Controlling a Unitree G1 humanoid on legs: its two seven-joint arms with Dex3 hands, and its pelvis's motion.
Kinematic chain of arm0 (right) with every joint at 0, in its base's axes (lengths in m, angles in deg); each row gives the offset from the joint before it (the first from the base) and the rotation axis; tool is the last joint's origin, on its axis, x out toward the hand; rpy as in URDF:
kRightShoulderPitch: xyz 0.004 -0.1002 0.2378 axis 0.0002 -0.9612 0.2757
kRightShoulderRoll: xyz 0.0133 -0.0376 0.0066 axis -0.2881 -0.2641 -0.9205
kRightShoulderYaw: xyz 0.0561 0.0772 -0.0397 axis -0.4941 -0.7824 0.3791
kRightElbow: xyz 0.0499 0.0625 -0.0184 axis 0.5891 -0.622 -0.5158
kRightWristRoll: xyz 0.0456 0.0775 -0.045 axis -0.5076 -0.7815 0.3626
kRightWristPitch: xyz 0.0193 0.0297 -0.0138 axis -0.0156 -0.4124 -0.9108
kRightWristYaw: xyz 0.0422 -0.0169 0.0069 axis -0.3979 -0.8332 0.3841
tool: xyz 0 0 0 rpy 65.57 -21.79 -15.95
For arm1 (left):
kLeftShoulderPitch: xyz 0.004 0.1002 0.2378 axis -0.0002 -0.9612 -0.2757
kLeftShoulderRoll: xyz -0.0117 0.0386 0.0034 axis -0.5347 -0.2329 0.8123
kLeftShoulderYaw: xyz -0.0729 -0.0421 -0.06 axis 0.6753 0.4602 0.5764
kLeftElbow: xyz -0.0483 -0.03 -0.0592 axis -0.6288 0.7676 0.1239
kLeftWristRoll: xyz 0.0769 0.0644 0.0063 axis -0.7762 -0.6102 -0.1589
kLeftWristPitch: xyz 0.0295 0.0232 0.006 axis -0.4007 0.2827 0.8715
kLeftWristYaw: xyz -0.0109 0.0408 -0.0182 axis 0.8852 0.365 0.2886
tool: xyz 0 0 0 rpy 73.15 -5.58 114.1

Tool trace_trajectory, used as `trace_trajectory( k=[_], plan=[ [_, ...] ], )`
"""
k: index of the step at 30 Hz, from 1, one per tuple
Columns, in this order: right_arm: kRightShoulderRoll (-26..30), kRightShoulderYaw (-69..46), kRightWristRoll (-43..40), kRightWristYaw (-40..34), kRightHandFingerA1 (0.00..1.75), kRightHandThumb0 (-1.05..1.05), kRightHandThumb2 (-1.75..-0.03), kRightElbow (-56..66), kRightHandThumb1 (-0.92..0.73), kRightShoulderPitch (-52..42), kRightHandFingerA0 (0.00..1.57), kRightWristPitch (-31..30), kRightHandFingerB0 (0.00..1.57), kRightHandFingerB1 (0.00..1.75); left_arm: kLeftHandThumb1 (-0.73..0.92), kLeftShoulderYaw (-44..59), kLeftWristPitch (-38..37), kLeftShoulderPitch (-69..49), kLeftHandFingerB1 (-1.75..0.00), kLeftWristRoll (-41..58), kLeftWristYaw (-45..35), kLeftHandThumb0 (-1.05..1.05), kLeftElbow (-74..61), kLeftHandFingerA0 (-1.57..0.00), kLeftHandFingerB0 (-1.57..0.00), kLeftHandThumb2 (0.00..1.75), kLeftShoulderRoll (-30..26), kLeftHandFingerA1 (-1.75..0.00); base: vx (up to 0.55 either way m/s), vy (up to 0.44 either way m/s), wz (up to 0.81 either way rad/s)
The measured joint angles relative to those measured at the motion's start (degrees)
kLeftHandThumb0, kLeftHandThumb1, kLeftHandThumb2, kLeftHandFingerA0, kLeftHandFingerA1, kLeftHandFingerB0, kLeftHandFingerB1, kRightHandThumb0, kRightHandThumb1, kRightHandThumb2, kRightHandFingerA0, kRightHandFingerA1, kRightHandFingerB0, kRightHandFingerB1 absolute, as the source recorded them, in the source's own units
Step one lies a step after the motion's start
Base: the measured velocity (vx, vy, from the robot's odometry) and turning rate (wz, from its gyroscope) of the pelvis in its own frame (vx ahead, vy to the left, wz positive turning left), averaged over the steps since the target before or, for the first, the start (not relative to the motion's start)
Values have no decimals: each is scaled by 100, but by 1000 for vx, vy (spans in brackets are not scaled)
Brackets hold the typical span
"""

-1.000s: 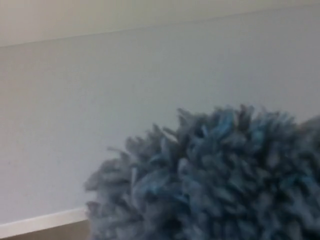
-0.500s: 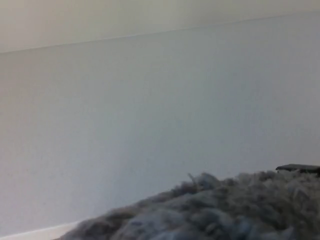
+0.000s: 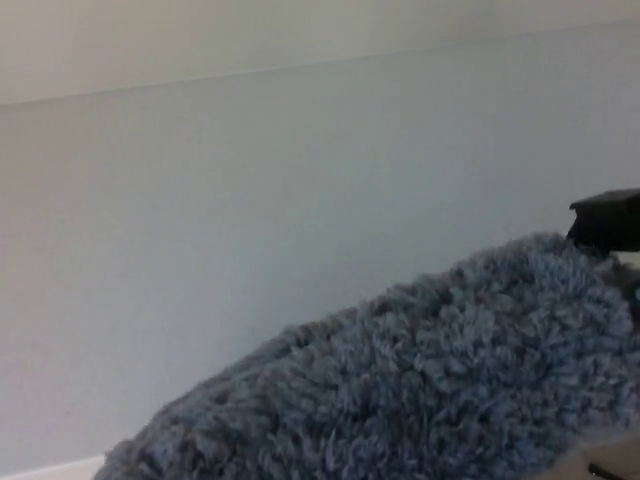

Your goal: Pick up a grey duster using the right hand and walk towards the window and then clean the window using the duster

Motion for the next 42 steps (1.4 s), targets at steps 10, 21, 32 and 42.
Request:
trace_trajectory(
  k=[10, 21, 32, 42],
  plan=[
    [91, 1169, 958, 103, 172, -42, -74, -1847, -66, 2191, 95, -89, 82, 127, 68, 5, 1, -34, -93, 2, 1, -18, -6, -97, -83, 85, 10, -122, 0, 0, 0],
    [-401, 2415, 1826, 33, 169, -46, -69, -4510, -81, 3412, 83, -416, 69, 123, 63, -12, 0, -68, -96, -2, 6, -15, -3, -98, -84, 91, 81, -121, 0, 0, 0],
    [-1180, 2822, 1977, -613, 152, -35, -71, -7019, -81, 3675, 82, -761, 70, 78, 58, -5, 1, -87, -101, 0, -4, -13, 10, -97, -89, 98, 81, -121, 0, 0, 0],
    [-1216, 2778, 1676, -1663, 87, -33, -61, -7549, -74, 3592, 69, -359, 59, 46, 64, 36, 0, -233, -92, 13, -80, -16, 40, -100, -83, 87, 41, -118, 0, 0, 0]
  ],
)
